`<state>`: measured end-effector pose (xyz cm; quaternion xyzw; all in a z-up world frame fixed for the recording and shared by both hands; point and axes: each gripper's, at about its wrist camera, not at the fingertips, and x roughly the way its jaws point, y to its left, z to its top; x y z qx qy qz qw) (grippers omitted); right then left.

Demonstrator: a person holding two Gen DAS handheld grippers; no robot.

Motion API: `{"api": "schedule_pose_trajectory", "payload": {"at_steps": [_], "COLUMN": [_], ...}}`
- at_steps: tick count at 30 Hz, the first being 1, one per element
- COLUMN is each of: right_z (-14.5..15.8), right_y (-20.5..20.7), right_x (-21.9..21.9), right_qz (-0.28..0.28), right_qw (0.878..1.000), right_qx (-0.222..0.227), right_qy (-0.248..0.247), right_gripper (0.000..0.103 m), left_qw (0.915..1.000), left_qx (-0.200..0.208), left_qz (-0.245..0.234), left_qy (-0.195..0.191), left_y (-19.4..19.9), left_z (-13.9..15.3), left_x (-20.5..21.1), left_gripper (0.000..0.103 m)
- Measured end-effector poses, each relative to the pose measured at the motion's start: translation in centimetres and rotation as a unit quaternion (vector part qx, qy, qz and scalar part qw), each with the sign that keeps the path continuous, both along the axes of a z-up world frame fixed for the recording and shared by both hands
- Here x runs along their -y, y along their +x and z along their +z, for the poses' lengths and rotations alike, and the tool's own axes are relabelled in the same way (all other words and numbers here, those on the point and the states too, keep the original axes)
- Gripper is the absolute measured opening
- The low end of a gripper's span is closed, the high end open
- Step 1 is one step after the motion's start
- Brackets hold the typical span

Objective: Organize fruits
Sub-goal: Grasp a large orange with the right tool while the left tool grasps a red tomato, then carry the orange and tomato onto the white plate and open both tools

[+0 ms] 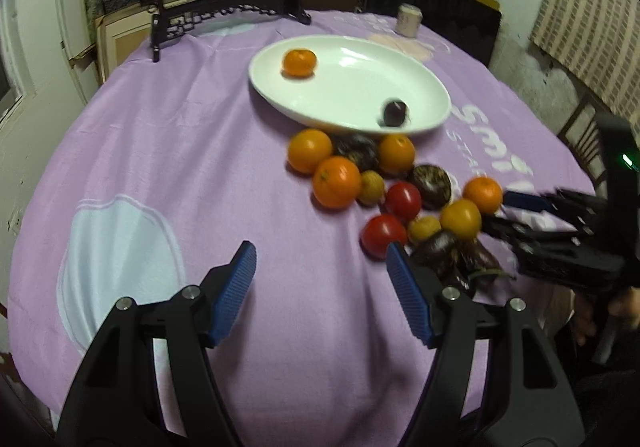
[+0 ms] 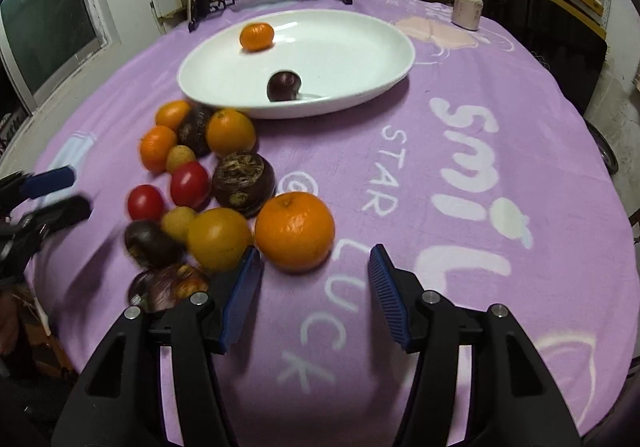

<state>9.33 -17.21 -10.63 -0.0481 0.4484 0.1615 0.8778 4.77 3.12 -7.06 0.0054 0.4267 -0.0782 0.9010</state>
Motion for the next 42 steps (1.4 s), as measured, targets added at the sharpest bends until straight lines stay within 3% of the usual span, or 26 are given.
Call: {"api": "schedule_pose_trajectory", "payload": {"at_steps": [1,2,5,10,15,19,25,30,42], "right_z": [-0.2,-0.1,0.4,1.6,2.3,2.1,2.2,2.3,2.6], "right_y": [0.4,0.5,0.5,-0.4,-1.6,-2.0,-2.5,-2.6,-2.3], "right_x": [-0.4,-0.7,-1.1,0.7,3.0,3.9,4.4,4.6,4.0], "right_qz": [0.005,0.011,0.023,-0.004,-0.024,-0.027,-0.029,-0.03,-0.015], "right_qw": [1.0,1.0,1.0,1.0,0.999,0.999,0.999,0.999,0.998], "right_qx": [0.003,0.011,0.011,0.02,0.025,0.016,0.017,0.018,0.015], "right_qy": [0.002,0.001,0.006,0.008,0.015,0.026,0.037,0.041,0.054], "right_gripper": [0.051,0.04,0.039,0.039,0.039,0.039,0.039,0.039,0.039], "left_qw": [1.0,1.0,0.9999,0.9998,0.9985,0.9985,0.9977,0.999,0.9994], "left_qx": [-0.003,-0.008,-0.011,-0.011,-0.048,-0.036,-0.029,-0.03,0.004], "left_qz": [-0.001,-0.003,-0.009,-0.017,-0.019,-0.033,-0.04,-0.033,-0.031], "left_qy": [0.003,0.005,0.006,0.008,0.018,0.025,0.047,0.011,-0.018], "left_y": [0.0,0.2,0.3,0.7,2.2,2.9,4.0,3.6,1.9], "left_z": [-0.2,-0.4,-0.7,-1.0,-2.9,-2.8,-3.2,-2.2,1.0], "left_x": [0.3,0.6,1.1,1.7,2.6,4.3,5.9,4.5,2.6], "left_gripper": [0.069,0.069,0.069,0.069,0.061,0.06,0.035,0.032,0.032]}}
